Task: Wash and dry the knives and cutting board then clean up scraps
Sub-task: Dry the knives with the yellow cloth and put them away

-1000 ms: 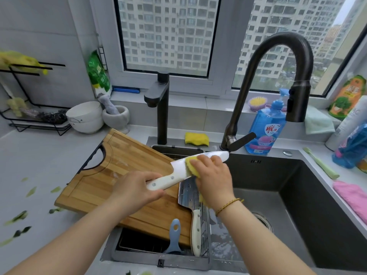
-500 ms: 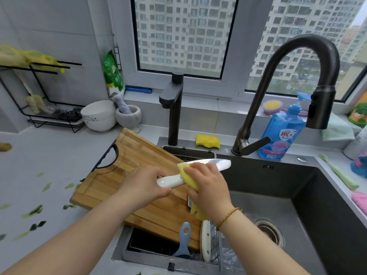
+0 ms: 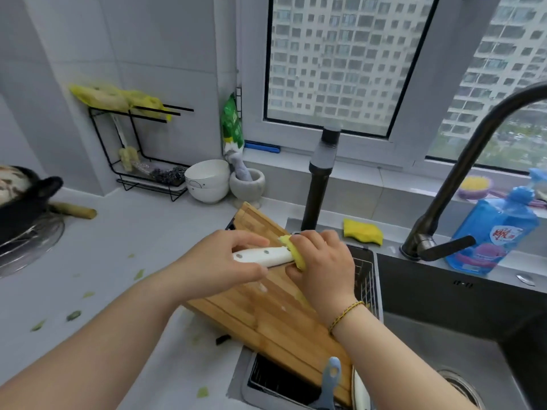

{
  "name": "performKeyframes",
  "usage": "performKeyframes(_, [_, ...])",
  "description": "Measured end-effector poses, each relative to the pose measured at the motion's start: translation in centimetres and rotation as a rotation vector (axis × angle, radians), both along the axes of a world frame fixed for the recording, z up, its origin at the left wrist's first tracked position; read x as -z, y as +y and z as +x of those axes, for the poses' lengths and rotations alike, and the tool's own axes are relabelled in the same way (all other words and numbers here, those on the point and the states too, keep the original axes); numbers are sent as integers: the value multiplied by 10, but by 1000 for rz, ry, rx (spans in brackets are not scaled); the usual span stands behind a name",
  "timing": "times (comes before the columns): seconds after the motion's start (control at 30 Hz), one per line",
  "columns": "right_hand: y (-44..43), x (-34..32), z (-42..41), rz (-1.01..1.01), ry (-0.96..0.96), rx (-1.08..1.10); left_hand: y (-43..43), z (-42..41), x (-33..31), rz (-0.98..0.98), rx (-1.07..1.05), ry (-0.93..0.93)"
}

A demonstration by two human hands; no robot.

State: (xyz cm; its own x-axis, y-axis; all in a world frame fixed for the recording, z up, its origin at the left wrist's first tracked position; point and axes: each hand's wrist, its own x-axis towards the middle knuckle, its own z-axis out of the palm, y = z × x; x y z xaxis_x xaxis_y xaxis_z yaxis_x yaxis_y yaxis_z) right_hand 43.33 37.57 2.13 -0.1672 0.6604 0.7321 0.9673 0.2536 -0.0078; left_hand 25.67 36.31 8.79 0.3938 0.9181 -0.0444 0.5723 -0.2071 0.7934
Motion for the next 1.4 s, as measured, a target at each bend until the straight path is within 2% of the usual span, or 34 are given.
performKeyframes(0.07, [3,-6,-14,24,34,-8,-8,-13,-5,17,-65,-113])
performKeyframes(0.2, [7,-16,-45,57,109,-83,-32,-25,-4,51,-244,-500])
performKeyframes(0.3, [6,-23,-71,59,151,-150,-45,-18,2,187,-511,-606])
performKeyframes(0.43, [0,-31,-104,81,192,-235,-53,-15,-2,356,-785,-624])
performKeyframes(0.57, [-12,-35,-144,48,230,-365,-66,-42,-11,465,-939,-559])
performKeyframes(0.8, [-48,-58,-201,25,298,-579,-107,-92,-25,603,-1047,-559])
performKeyframes(0.93, [-66,-70,-246,-103,287,-719,-128,-143,-38,648,-1111,-579])
performKeyframes(1.03, [-79,-70,-289,-310,279,-844,-148,-188,-41,648,-1151,-601])
performKeyframes(1.23, [-110,-64,-388,-445,300,-961,-184,-297,-44,630,-1247,-600])
performKeyframes(1.4, [-122,-53,-454,-493,440,-1001,-205,-382,-56,691,-1295,-602])
